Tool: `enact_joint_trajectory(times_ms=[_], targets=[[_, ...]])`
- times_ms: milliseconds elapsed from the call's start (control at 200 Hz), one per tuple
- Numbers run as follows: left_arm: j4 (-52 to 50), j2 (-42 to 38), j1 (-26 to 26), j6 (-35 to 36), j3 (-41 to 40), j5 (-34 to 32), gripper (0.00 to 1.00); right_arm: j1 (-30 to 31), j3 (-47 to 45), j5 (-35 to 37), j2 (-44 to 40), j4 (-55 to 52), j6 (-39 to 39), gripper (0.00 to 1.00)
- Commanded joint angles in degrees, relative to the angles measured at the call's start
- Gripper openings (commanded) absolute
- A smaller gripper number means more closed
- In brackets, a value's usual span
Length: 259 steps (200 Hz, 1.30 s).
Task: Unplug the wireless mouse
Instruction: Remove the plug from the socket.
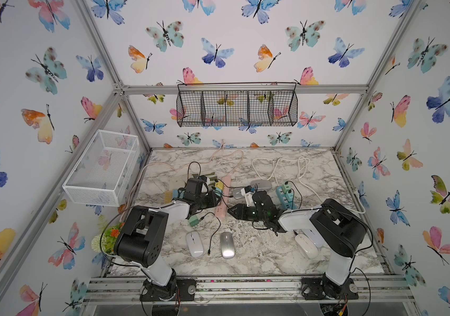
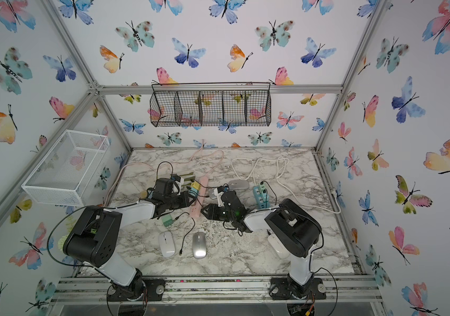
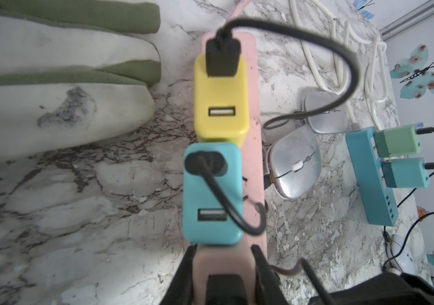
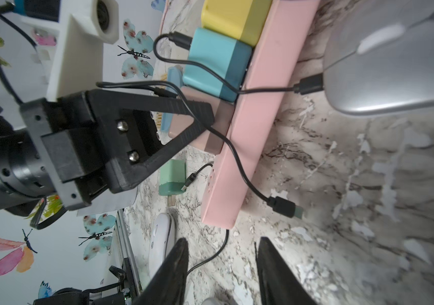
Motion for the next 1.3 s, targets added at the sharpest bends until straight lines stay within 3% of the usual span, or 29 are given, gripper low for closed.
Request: enact_joint_trajectory(times_ms=[0, 486, 786, 981, 1161, 1291], targets=[[1.0, -0.9, 0.2, -0.1, 0.2, 2.3, 0.00, 1.7, 1.8, 1.0, 2.5, 3.2, 3.5, 0.46], [1.4, -1.3, 0.2, -0.6, -1.1, 2.1, 0.00, 2.4, 6.0, 4.9, 9.2, 4.5, 9.0, 0.50], [1.5, -1.2, 0.2, -0.5, -1.6, 2.4, 0.00, 2.4, 9.9, 7.4, 12.8, 1.5, 11.0, 0.46], [1.4, -2.6, 0.0, 0.0, -1.8, 1.9, 0.00, 2.3, 9.2, 8.5, 13.5, 0.8, 13.1, 0.35], [1.4, -10.2, -3.0, 2.6, -2.8, -6.4, 0.00, 2.3, 7.2, 10.5, 13.1, 1.4, 15.1, 0.20], [3.8, -11.5, -1.8, 0.5, -4.2, -3.6, 0.00, 1.8, 6.7, 10.3, 13.4, 2.0, 16.1, 0.13]])
